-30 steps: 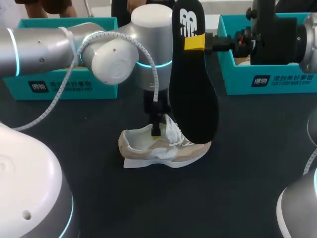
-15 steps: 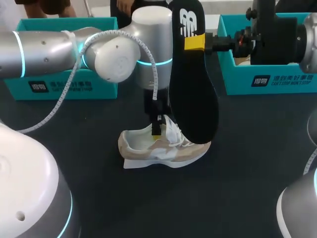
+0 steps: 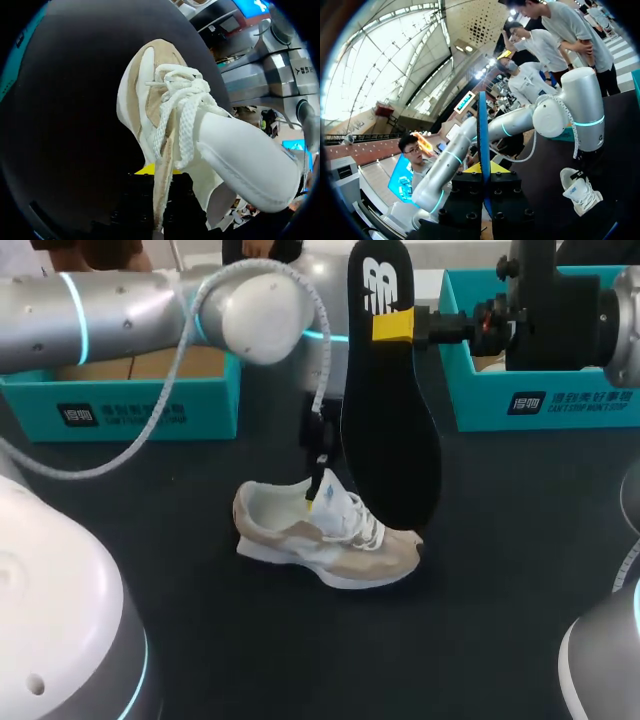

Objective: Take the shoe out of the shoebox, open the shoe tongue, remove and reinsert the insole, then place the shoe into the shoebox

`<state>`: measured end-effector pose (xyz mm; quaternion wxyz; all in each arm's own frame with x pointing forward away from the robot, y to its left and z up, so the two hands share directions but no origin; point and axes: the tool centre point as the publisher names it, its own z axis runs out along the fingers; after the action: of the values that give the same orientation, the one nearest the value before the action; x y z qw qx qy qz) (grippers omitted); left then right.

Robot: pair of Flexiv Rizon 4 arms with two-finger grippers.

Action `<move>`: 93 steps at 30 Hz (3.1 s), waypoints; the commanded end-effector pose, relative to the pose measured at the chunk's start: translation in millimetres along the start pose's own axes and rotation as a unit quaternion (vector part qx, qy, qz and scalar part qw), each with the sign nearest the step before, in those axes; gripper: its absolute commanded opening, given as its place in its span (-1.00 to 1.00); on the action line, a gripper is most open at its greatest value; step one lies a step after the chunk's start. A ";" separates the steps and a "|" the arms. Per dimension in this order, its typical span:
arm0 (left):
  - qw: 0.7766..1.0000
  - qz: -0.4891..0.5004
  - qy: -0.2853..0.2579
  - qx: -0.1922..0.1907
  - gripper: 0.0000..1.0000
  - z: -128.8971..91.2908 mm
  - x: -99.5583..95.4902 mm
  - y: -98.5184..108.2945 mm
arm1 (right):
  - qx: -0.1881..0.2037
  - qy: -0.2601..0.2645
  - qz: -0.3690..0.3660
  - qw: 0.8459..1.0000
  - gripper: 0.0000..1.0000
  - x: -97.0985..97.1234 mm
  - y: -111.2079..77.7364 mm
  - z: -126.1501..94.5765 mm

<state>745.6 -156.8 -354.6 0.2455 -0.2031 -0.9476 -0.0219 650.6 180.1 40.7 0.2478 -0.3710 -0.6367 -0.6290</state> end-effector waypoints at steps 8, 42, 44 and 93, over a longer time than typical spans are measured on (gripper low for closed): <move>0.916 0.365 0.115 -0.121 -1.00 -33.7 5.5 1.4 | -0.001 -0.001 0.001 1.000 -1.00 -0.2 -0.2 2.4; 0.853 0.469 0.047 -0.223 -1.00 -31.8 -23.0 -38.7 | -0.001 -0.001 0.001 1.000 -1.00 -0.2 -0.2 2.4; 0.842 0.486 0.044 -0.231 -1.00 -26.9 -20.5 -42.7 | -0.001 -0.001 0.001 1.000 -1.00 -0.2 -0.2 2.4; 0.868 0.449 -0.078 -0.199 1.00 -53.1 -15.3 -37.8 | -0.001 -0.001 0.001 1.000 -1.00 -0.2 -0.2 2.4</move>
<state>763.5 -221.6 -333.3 0.1460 -0.6506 -0.7358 -0.1180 650.6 180.1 40.7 0.2478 -0.3709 -0.6367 -0.6290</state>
